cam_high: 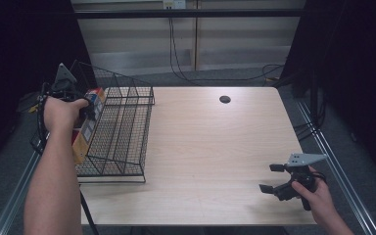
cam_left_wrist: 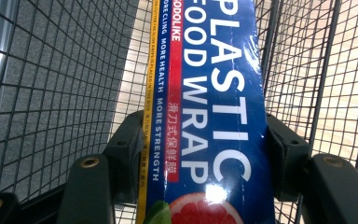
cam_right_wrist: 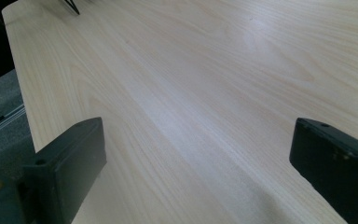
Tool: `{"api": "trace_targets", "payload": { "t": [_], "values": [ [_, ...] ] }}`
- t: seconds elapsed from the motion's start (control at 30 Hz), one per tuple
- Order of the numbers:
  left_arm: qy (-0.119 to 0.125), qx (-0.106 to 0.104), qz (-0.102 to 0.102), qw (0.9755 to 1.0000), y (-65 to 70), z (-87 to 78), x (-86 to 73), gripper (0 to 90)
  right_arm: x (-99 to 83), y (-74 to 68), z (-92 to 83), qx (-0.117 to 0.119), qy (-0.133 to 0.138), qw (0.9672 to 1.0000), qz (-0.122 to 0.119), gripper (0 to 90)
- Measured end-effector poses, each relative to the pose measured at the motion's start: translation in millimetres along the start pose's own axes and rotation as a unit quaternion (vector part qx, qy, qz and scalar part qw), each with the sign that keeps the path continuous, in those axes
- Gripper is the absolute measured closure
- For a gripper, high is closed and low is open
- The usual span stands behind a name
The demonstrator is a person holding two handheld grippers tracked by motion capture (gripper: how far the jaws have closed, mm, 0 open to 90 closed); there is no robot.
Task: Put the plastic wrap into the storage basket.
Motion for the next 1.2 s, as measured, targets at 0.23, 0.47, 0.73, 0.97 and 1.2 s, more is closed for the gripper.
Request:
{"api": "trace_targets", "payload": {
  "t": [0.23,0.47,0.73,0.97,1.2],
  "values": [
    [0.003,0.011,0.003,0.9999,-2.7,-5.2,1.4,39.9,-0.3,-0.2,-0.6,-0.001,0.000,1.0000,0.000,3.4],
    [0.026,-0.003,0.005,0.9996,2.5,-18.6,1.7,38.0,-0.9,0.0,-0.5,-0.002,-0.001,1.0000,-0.001,3.4],
    [0.031,-0.019,0.009,0.9993,12.9,-20.1,0.6,29.6,-0.4,-0.2,-0.5,-0.001,0.000,1.0000,-0.002,3.4],
    [0.041,-0.048,0.027,0.9976,30.2,-24.0,0.1,24.5,1.4,0.9,0.6,-0.003,0.002,1.0000,0.000,3.4],
    [0.049,-0.074,0.050,0.9948,45.1,-26.6,-4.2,22.9,0.3,0.1,-1.6,-0.002,0.001,1.0000,-0.002,3.4]
  ]
}}
Point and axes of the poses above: each handheld gripper's, and its own axes: z roughly forward along the jaws, x roughly out of its top, y roughly to its right, the point moved 3 cm from there along z, roughly forward along the jaws, and after that the axes turned 3 degrees about y, right-handed, at the moved point
